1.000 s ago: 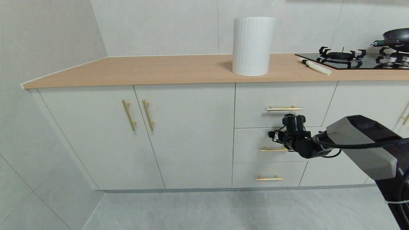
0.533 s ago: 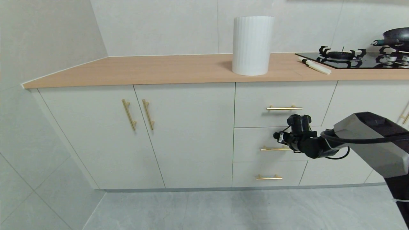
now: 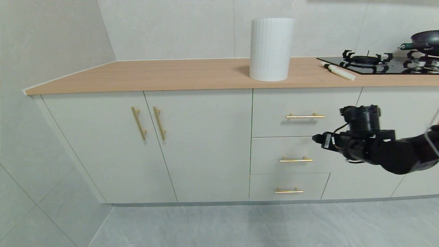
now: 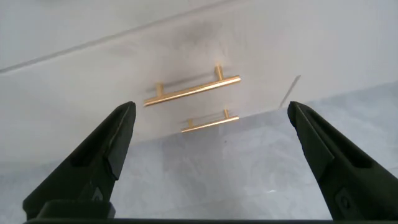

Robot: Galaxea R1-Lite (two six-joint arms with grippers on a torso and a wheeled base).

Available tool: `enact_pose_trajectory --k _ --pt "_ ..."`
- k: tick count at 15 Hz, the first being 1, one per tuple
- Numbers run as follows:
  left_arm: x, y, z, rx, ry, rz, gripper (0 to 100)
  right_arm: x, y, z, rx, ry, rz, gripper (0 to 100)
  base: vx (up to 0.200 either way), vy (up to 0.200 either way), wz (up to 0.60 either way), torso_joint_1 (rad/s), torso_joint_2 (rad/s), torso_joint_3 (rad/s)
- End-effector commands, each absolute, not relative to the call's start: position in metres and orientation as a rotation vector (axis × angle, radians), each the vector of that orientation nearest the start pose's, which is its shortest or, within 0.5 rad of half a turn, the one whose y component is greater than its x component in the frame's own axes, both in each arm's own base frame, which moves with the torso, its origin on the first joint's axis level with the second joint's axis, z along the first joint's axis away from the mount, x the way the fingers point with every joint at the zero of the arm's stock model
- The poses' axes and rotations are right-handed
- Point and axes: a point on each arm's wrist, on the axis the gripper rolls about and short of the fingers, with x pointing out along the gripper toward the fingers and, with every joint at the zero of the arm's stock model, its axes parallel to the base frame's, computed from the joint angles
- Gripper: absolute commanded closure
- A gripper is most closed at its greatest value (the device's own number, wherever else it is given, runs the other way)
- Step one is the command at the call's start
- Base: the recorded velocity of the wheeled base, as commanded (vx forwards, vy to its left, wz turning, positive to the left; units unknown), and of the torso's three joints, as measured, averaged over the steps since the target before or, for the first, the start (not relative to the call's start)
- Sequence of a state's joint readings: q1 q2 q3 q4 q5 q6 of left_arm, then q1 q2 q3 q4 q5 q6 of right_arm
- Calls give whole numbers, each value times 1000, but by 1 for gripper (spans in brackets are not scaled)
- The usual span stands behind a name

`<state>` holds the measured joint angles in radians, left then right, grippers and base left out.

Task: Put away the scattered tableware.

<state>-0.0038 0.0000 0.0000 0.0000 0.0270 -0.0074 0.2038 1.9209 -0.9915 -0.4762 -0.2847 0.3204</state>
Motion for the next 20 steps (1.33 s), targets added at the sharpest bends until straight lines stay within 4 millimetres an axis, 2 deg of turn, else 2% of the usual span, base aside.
enact_pose_trajectory --k 1,2,4,5,6,7,11,14,17,20 --pt "-23 1 75 -8 0 25 0 252 45 205 168 256 -169 0 0 0 0 0 0 0" --pt "-23 1 75 -8 0 21 0 207 35 220 146 182 -157 0 0 0 0 0 0 0" --pt "-23 1 75 -8 0 23 0 141 21 225 96 78 -151 0 0 0 0 0 0 0" --pt "-23 1 75 -8 0 21 0 114 15 221 62 47 -157 0 0 0 0 0 0 0" --pt "-23 1 75 -8 0 21 0 114 15 221 62 47 -157 0 0 0 0 0 0 0" --pt "-23 1 75 -8 0 25 0 60 2 203 8 11 -196 0 0 0 0 0 0 0" --pt "-23 1 75 -8 0 23 0 -20 -11 177 -119 -68 -223 0 0 0 0 0 0 0" --pt "-23 1 75 -8 0 21 0 -47 -16 160 -171 -98 -348 0 0 0 0 0 0 0" --pt "-23 1 75 -8 0 23 0 -45 -18 153 -152 -56 -513 0 0 0 0 0 0 0" --pt "-23 1 75 -8 0 23 0 -45 -11 130 -174 1 -614 0 0 0 0 0 0 0"
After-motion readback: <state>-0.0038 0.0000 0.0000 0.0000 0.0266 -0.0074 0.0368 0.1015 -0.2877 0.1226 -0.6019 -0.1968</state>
